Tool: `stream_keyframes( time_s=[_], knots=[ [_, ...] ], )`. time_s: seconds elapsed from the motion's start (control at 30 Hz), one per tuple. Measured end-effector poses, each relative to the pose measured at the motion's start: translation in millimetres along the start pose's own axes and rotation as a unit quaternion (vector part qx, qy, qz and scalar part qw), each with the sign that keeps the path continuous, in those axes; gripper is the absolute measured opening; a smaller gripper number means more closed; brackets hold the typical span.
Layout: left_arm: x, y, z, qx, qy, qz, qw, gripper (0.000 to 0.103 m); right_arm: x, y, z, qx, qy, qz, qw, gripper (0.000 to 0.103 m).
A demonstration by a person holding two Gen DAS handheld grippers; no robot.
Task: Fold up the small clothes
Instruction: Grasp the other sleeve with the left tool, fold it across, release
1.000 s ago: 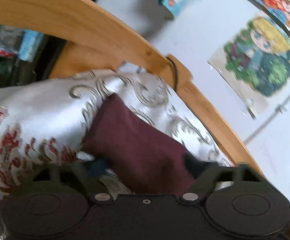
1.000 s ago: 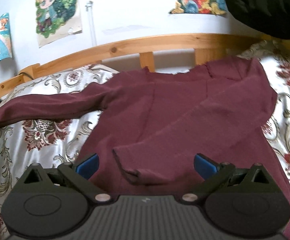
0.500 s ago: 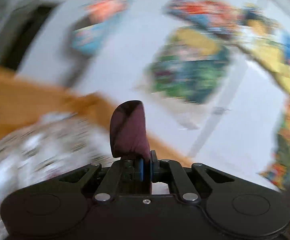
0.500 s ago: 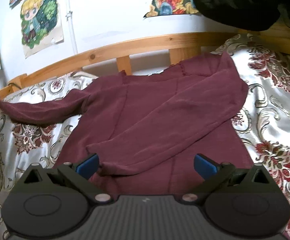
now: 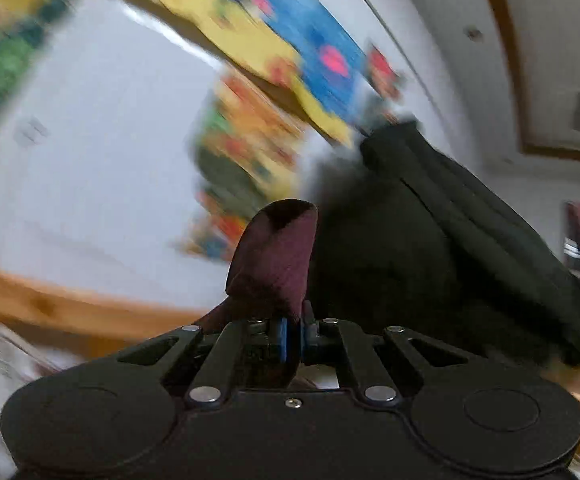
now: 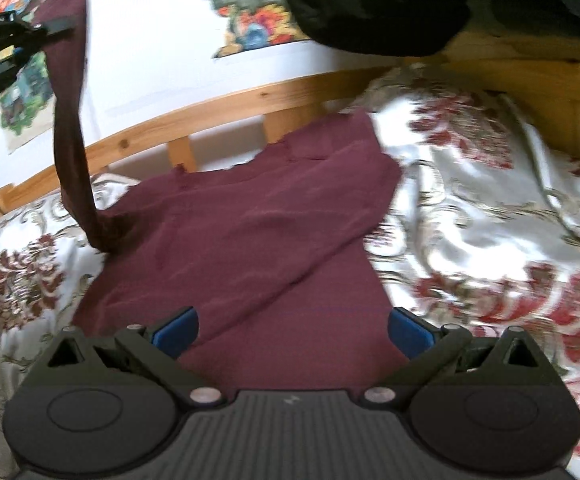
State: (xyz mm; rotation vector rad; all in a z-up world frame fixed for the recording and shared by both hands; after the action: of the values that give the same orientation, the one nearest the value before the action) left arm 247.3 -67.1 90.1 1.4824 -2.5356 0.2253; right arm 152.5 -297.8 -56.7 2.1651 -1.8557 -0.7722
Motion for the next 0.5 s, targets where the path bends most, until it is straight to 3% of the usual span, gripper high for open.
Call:
stream_keyframes(
  time_s=[0.17, 0.33, 0.4, 0.5],
  knots=[
    [32.0, -43.1, 70.2, -0.096, 0.002, 0.060, 0.9936, 0.005, 31.3, 11.2, 6.5, -0.008, -0.022, 0.037, 0.999, 0.103],
    [32.5, -58.0, 130.3, -0.176, 0.011, 0.064, 0.9823, 0.008, 51.5, 14.5, 14.9, -0.017, -0.044, 0.060, 0.997, 0.103],
    [26.6, -58.8, 143.5, -0.204, 0.018, 0.060, 0.9770, 0.018, 54.0, 14.6, 16.9, -0.021, -0.049, 0.061, 0.997, 0.103],
    [14.9, -50.6, 152.7, -0.225, 0.030, 0.057, 0.9722, 0.043, 51.7, 11.5, 16.9, -0.024, -0.045, 0.057, 0.997, 0.103]
  ],
)
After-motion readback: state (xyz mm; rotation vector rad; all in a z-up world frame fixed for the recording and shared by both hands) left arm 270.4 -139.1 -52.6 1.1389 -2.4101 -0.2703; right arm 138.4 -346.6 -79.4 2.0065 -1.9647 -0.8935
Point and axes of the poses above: each gripper's, at about its wrist camera, not at the fingertips, and y roughly against the way its jaws point, x to its right, z to its underside, the point moved 4 cm from there along -y, roughly the way its jaws point, and after that the axes turned 5 degrees about -z, right-handed, at the moved point
